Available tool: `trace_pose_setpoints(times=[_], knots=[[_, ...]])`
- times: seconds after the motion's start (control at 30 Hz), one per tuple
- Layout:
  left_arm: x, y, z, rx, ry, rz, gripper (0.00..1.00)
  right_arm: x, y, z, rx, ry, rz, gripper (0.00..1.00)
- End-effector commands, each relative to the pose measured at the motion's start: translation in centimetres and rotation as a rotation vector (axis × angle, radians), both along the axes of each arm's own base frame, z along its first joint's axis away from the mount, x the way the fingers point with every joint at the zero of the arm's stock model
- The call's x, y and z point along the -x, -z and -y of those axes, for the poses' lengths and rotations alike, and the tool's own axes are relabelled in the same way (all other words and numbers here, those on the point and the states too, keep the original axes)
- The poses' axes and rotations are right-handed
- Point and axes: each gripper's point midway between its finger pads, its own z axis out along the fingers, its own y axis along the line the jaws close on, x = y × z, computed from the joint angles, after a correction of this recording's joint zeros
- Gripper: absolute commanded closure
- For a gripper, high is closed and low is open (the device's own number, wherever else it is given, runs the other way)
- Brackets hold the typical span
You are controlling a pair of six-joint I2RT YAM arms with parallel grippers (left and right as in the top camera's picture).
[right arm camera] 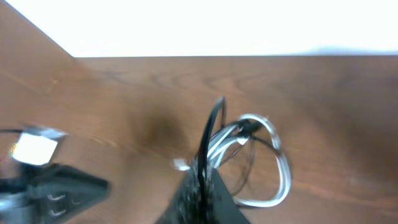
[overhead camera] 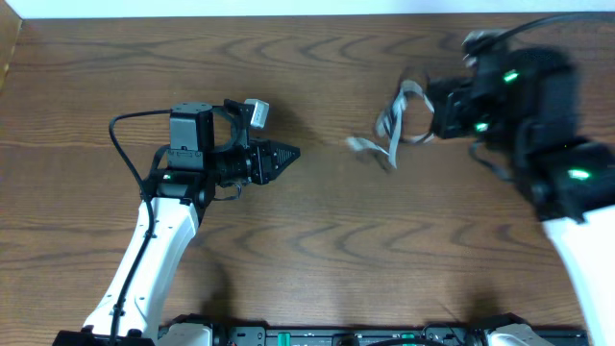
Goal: Untangle cables
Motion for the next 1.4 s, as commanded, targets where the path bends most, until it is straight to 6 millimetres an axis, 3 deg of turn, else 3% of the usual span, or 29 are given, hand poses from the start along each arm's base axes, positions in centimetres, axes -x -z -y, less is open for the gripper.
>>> trace_pose_setpoints(times=[0.0, 0.07, 0.13, 0.27, 0.37, 0.47, 0.6, 0.7, 0.83, 0.87, 1.03, 1.13, 1.37], knots=[[-0.1, 0.1, 0.0, -0.006, 0.009, 0.018, 0.80, 2.5, -6.4, 0.8, 0.066, -0.041, 0.136, 0.99], [-0.1, 0.1, 0.0, -0.007, 0.009, 0.020, 0.80, 3.3, -5.7, 2.2, 0.115, 0.015, 0.081, 0.99], [-0.1, 0.0, 0.0, -0.006, 0.009, 0.023, 0.80, 4.1, -3.4, 3.3, 0.141, 0.070, -0.028, 0.99], [-0.2, 0.0, 0.0, -0.006, 0.009, 0.027, 0.80, 6.1, 5.0, 4.6, 0.230, 0.126, -0.390, 0.99], [-0.2, 0.0, 0.0, -0.006, 0.009, 0.027, 0.80, 6.3, 9.4, 5.7, 0.301, 0.182, -0.537, 0.99], [-0.2, 0.0, 0.0, -0.006, 0.009, 0.027, 0.80, 5.1, 9.9, 5.1, 0.293, 0.163, -0.525, 0.99], [-0.2, 0.0, 0.0, -0.006, 0.009, 0.026, 0.80, 3.4, 8.0, 3.1, 0.229, 0.075, -0.409, 0.99], [-0.2, 0.0, 0.0, -0.006, 0.009, 0.027, 0.80, 3.3, 7.7, 3.1, 0.223, 0.080, -0.402, 0.99], [-0.2, 0.0, 0.0, -0.006, 0.009, 0.027, 0.80, 4.3, 8.9, 4.3, 0.251, 0.147, -0.479, 0.99], [-0.2, -0.1, 0.0, -0.006, 0.009, 0.028, 0.80, 4.7, 9.3, 5.0, 0.269, 0.187, -0.508, 0.98], [-0.2, -0.1, 0.0, -0.005, 0.009, 0.029, 0.80, 6.1, 11.7, 7.2, 0.313, 0.346, -0.622, 0.66], [-0.2, -0.1, 0.0, -0.005, 0.009, 0.029, 0.80, 6.4, 13.6, 8.0, 0.363, 0.374, -0.643, 0.57], [-0.2, -0.1, 0.0, -0.006, 0.010, 0.031, 0.82, 6.1, 20.2, 6.6, 0.349, 0.351, -0.544, 0.55]])
